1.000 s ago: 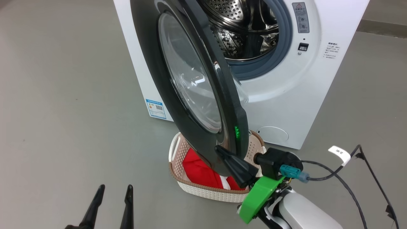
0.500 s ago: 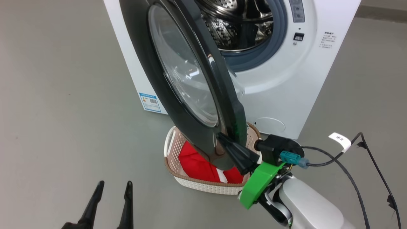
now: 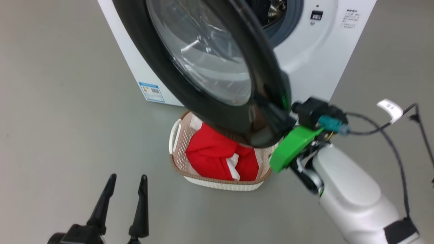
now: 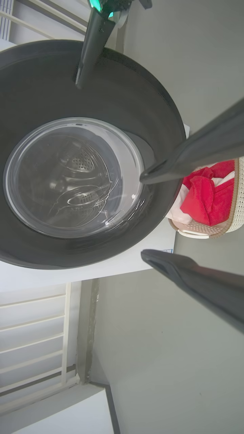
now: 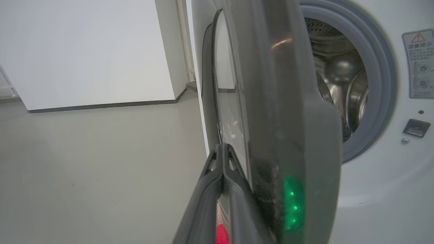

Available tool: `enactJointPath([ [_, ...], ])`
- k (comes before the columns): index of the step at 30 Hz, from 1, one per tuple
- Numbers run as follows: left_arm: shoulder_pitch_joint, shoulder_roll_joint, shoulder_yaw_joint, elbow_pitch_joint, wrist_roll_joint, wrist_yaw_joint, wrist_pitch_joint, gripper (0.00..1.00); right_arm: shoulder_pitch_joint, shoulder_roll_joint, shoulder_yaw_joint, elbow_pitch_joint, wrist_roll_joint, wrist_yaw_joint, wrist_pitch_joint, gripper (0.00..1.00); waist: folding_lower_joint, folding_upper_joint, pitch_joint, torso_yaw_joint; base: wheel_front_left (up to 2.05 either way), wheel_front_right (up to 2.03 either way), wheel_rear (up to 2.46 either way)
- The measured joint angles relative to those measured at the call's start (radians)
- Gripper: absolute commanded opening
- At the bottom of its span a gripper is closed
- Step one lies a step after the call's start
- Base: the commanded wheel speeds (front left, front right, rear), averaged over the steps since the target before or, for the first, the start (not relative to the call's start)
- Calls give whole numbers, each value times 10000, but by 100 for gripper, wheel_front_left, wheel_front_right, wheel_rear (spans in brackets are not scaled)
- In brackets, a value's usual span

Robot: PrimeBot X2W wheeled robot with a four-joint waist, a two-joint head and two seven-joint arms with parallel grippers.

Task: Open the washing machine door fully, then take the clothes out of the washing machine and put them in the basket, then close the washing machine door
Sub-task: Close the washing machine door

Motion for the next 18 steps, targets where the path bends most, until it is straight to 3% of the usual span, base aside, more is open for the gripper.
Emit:
enactJointPath([
  [18,-1426,-681,-303,602,-12,-378,-541,100,-3311,-458,-1551,2100,-382,0,-196,0,0,0,1548,144,0,0,0],
])
